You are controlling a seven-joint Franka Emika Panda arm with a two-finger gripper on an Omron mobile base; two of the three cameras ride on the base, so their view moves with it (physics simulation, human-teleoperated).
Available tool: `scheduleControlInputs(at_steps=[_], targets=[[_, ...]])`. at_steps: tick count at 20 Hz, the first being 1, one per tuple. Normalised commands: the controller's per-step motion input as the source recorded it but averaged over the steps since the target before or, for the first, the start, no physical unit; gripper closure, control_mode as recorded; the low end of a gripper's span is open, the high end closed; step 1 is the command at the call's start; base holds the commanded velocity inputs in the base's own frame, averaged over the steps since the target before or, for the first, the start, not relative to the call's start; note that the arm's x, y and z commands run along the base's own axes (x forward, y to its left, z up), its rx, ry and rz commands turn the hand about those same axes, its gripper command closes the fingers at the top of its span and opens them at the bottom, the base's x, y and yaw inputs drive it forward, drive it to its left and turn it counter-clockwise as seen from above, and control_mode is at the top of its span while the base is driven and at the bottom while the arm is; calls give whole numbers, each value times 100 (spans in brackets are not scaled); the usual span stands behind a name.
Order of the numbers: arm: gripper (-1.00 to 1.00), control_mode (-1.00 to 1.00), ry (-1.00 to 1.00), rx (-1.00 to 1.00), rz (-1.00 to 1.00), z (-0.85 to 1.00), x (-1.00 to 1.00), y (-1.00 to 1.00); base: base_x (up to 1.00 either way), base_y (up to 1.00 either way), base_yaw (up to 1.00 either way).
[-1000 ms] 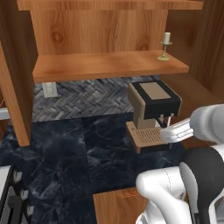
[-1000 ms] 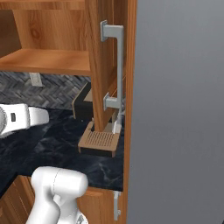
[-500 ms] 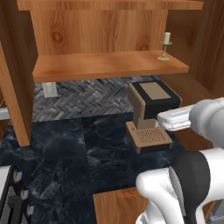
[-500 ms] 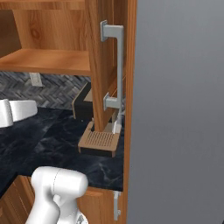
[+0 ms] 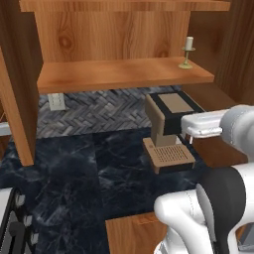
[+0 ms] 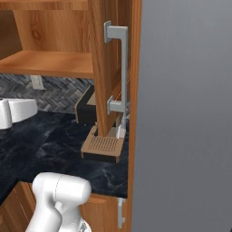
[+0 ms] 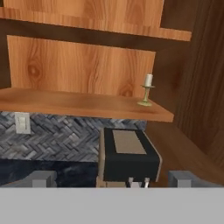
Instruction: Get the candle and the beer from the cabinet and move them to the dining counter.
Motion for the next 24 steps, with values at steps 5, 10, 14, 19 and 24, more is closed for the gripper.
scheduleControlInputs(at_steps=[5,10,14,19,24], targets=[[-100,-100,0,9,0,20,-1,-5,0,0,0],[-100,-100,0,0,0,15,6,0,0,0,0],[-100,-100,7,0,-1,11,27,0,0,0,0],[-100,-100,28,0,-17,7,39,0,0,0,0],[-100,-100,16,0,-19,4,50,0,0,0,0]])
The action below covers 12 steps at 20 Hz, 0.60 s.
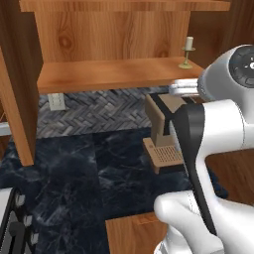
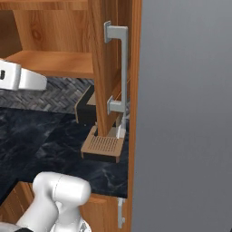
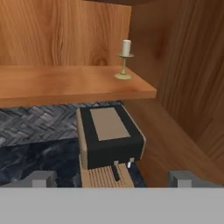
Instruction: Get the candle and the beer from the cabinet and move them to the dining counter.
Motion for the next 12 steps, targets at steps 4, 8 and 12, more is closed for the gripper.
scheduleControlInputs(at_steps=[4,8,12], targets=[[-100,-100,1,0,-18,4,46,-9,0,0,0],[-100,-100,0,0,-9,5,36,-10,0,0,0],[-100,-100,-1,0,-8,0,36,-13,0,0,0]])
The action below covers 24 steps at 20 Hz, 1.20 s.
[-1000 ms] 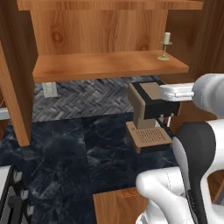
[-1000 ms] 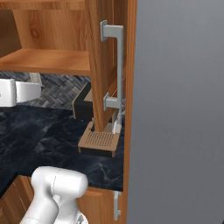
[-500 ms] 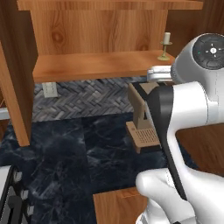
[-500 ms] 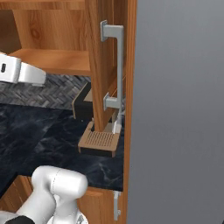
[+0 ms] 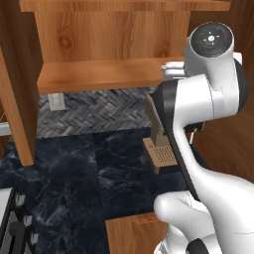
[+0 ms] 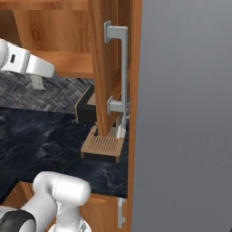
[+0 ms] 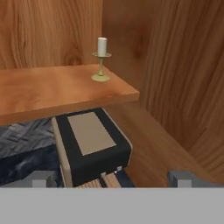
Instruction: Get the candle and the beer from the cabinet and move them to the dining counter.
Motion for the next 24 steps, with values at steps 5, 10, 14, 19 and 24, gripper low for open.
scheduleControlInputs(at_steps=[5,10,14,19,24], targets=[[-100,-100,-5,0,-7,0,45,-22,0,0,0],[-100,-100,-21,1,0,-8,27,-24,0,0,0],[-100,-100,-3,7,0,2,40,-32,0,0,0],[-100,-100,15,5,-2,8,47,-19,0,0,0],[-100,-100,22,0,-5,7,47,-6,0,0,0]])
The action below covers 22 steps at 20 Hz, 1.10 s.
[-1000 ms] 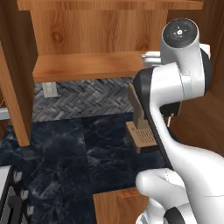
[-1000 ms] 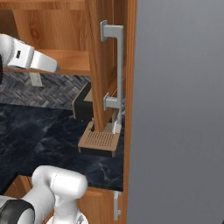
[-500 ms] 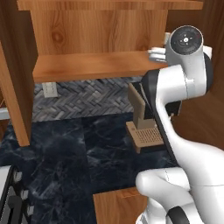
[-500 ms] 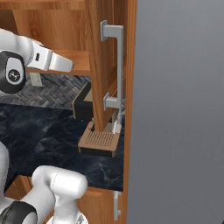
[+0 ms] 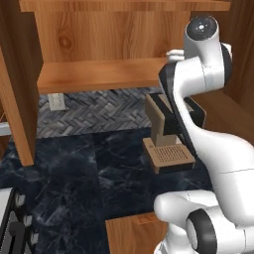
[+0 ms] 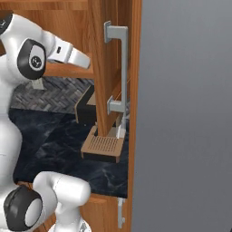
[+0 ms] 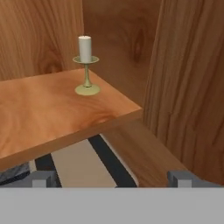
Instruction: Get the candle and the beer from the cabinet and move them to the dining counter.
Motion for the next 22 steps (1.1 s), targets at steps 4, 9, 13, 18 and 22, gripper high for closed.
scheduleControlInputs(at_steps=[4,9,13,18,22], targets=[[-100,-100,0,0,0,-7,36,-6,0,0,0],[-100,-100,-5,0,0,-17,43,-15,0,0,0],[-100,-100,-7,0,0,-9,38,-16,0,0,0],[-100,-100,-5,0,0,-3,36,-10,0,0,0],[-100,-100,0,0,0,0,35,-8,0,0,0]])
